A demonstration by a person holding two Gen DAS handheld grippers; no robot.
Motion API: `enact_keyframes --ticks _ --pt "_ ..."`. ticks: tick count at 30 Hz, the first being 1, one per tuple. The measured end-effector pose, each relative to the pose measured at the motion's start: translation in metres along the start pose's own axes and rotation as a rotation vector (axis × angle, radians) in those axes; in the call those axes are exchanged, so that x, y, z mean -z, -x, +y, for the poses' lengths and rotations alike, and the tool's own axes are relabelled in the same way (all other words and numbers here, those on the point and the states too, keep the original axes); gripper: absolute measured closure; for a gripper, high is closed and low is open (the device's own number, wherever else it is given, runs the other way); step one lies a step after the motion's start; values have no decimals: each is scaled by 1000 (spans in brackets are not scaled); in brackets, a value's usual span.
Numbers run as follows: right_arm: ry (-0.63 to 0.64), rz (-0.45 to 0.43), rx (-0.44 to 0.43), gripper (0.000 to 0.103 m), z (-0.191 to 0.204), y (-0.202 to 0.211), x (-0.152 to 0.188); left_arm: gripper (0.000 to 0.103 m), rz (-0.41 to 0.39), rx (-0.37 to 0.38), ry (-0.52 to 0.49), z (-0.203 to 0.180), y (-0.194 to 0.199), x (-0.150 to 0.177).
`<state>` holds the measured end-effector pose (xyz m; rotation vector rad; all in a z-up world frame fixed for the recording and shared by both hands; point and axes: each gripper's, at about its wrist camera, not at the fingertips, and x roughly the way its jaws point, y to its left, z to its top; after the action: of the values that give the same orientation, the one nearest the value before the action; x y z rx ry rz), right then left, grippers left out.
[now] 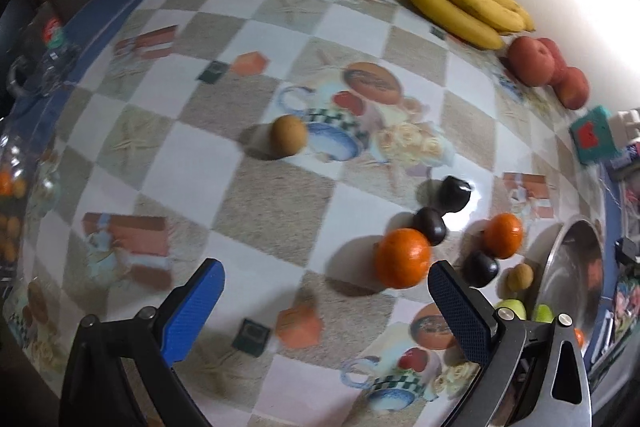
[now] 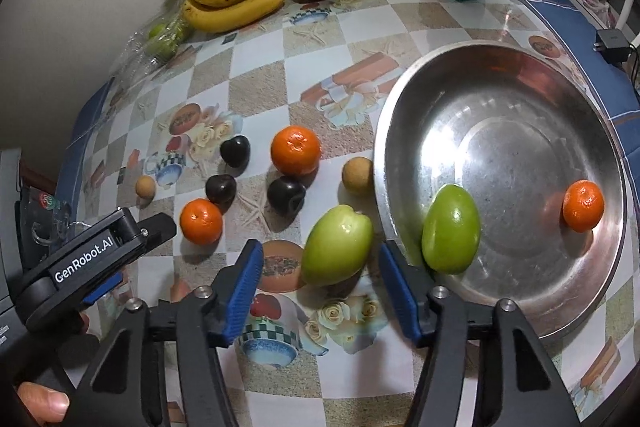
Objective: Organize fruits
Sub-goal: 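Move both open tools back to the fruit pile, then grasp the pale green apple with the right tool while the left tool grasps a tangerine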
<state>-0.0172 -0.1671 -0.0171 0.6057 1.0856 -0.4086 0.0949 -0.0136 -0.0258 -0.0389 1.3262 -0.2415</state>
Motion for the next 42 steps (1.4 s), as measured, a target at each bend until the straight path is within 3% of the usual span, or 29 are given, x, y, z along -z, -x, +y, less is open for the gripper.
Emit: enact_keyframes --ticks 4,18,23,27,42 --pt "-8 10 -3 46 -2 -4 -1 7 -8 49 -34 -12 -3 -2" --pt "-36 45 -5 53 -6 -17 -2 54 -10 101 -98 -30 -25 -6" --pt "-35 43 -7 55 -6 -18 -2 65 -11 103 -125 -38 -26 -6" --pt "-42 38 1 63 -8 -17 -3 66 -14 99 -138 -41 -25 -6" --pt "-62 42 -31 64 -11 -14 -1 67 -41 106 -122 -37 -7 -7"
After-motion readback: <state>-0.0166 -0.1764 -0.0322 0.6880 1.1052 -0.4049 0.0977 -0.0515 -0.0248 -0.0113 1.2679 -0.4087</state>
